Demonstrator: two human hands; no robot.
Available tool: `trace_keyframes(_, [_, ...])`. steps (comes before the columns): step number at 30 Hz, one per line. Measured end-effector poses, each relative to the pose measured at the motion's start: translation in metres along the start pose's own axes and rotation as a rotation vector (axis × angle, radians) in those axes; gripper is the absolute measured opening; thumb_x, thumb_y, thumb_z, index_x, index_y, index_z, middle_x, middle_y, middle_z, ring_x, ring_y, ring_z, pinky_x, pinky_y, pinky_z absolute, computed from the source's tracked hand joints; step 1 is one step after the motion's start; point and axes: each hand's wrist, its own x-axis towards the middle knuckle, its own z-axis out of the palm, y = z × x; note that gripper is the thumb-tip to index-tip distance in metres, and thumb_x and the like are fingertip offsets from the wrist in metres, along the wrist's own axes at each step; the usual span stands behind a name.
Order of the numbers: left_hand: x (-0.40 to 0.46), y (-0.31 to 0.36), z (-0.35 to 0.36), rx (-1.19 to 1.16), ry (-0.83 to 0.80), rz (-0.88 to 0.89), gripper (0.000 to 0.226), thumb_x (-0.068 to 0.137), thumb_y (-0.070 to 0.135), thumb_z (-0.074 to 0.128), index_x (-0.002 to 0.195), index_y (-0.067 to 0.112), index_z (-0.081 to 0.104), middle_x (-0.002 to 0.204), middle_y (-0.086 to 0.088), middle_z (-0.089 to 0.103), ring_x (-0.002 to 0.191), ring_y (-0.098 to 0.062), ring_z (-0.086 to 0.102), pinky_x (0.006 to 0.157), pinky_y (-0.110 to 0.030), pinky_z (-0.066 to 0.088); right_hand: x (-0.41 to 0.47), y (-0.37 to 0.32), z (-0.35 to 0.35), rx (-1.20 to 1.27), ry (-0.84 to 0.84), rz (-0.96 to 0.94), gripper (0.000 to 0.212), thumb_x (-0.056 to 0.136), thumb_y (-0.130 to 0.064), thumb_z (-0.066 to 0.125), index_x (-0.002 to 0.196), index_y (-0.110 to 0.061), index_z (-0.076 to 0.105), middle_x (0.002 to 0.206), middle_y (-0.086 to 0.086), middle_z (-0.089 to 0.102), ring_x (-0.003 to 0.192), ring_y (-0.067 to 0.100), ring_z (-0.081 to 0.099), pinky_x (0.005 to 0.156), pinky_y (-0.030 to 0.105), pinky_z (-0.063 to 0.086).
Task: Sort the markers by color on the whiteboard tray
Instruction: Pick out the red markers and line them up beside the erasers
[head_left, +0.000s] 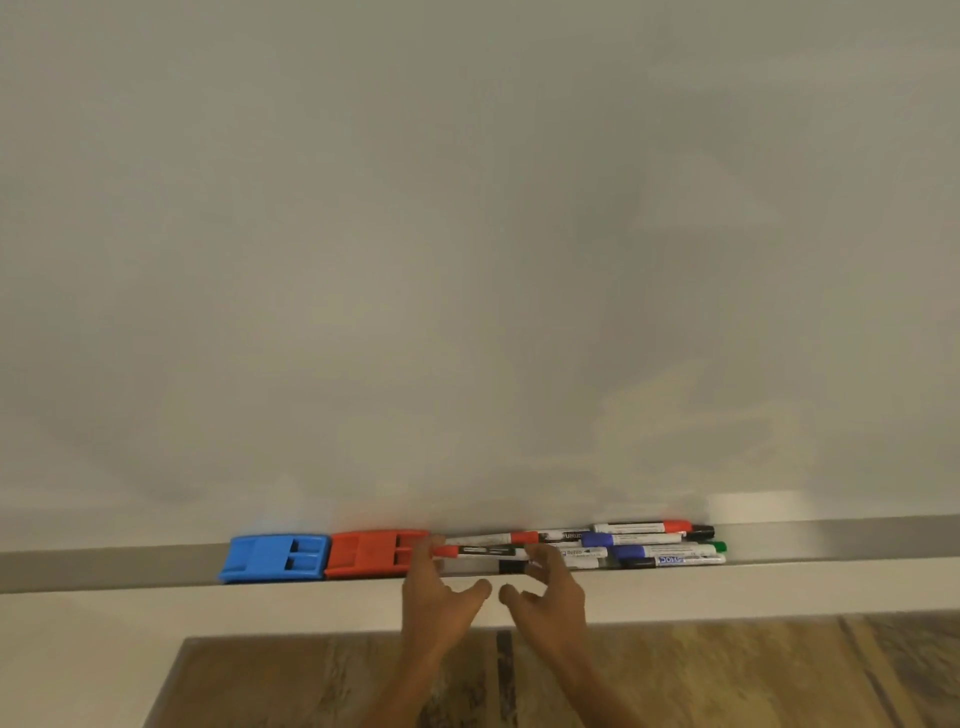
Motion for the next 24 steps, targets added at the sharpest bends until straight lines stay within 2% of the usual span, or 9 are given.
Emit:
trace_keyframes(5, [0.005,-0.012,-0.029,0.043,0.150,0.102,0.073,0.061,0.012,0.086,0.118,0.026,0.043,0.111,0.003,0.056,0.102,-0.019,0.056,0.084,-0.029,0.046,-0.003,-0.013,0.035,0.158,-0.201,0.106,0.061,0.068,-0.008,0.078,0.119,-0.025,0.049,0.119,-0.006,0.056,0.116,0.014,0.053,0.094,0.030,0.049])
trace_keyframes(7, [0.005,-0.012,-0.034,0.082,0.175,0.141,0.074,0.057,0.015,0.087,0.114,0.028,0.042,0.108,0.003,0.056,0.100,-0.019,0.056,0.083,-0.028,0.046,0.000,-0.014,0.044,0.206,-0.229,0.125,0.058,0.068,-0.006,0.078,0.114,-0.028,0.049,0.118,-0.007,0.056,0.117,0.015,0.054,0.097,0.033,0.048])
trace_keyframes(10, [0.006,-0.012,-0.033,0.100,0.171,0.157,0.076,0.057,0.019,0.087,0.119,0.025,0.043,0.110,0.003,0.056,0.101,-0.018,0.056,0.084,-0.028,0.048,0.006,-0.016,0.048,0.229,-0.276,0.130,0.057,0.067,-0.002,0.076,0.113,-0.026,0.052,0.119,-0.004,0.058,0.117,0.015,0.053,0.098,0.035,0.050])
trace_keyframes(13, [0.009,-0.010,-0.030,0.056,0.130,0.093,0.078,0.059,0.018,0.086,0.124,0.022,0.044,0.112,0.002,0.057,0.104,-0.020,0.058,0.085,-0.029,0.050,0.016,-0.010,0.047,0.166,-0.304,0.090,0.058,0.055,-0.014,0.076,0.105,-0.033,0.054,0.111,-0.002,0.063,0.109,0.020,0.060,0.090,0.043,0.055])
trace_keyframes(15, [0.011,-0.008,-0.028,0.029,0.087,0.051,0.077,0.060,0.014,0.085,0.123,0.021,0.042,0.109,0.000,0.059,0.101,-0.021,0.059,0.081,-0.027,0.051,0.023,-0.004,0.045,0.101,-0.312,0.075,0.059,0.049,-0.023,0.073,0.104,-0.034,0.054,0.106,0.000,0.065,0.101,0.022,0.062,0.085,0.043,0.057])
trace_keyframes(19, [0.011,-0.001,-0.027,-0.012,0.004,0.029,0.070,0.063,0.009,0.082,0.118,0.023,0.041,0.097,0.005,0.059,0.085,-0.009,0.058,0.062,-0.015,0.043,0.020,-0.016,0.031,0.021,-0.288,0.060,0.063,0.048,-0.025,0.070,0.109,-0.025,0.056,0.103,-0.008,0.061,0.097,0.012,0.058,0.082,0.030,0.056])
trace_keyframes(22, [0.012,0.001,-0.024,-0.028,-0.074,0.004,0.081,0.053,0.023,0.080,0.125,0.021,0.041,0.099,0.002,0.061,0.089,-0.015,0.063,0.063,-0.018,0.047,0.016,-0.018,0.022,-0.022,-0.255,0.055,0.060,0.049,-0.027,0.068,0.108,-0.024,0.057,0.102,-0.008,0.061,0.096,0.012,0.057,0.075,0.021,0.052])
trace_keyframes(24, [0.012,0.002,-0.020,-0.029,-0.123,-0.014,0.085,0.052,0.022,0.077,0.128,0.021,0.039,0.101,-0.004,0.064,0.086,-0.015,0.066,0.062,-0.018,0.047,0.015,-0.017,0.015,-0.059,-0.229,0.030,0.054,0.052,-0.028,0.069,0.105,-0.023,0.058,0.103,-0.007,0.063,0.095,0.009,0.057,0.069,0.015,0.047])
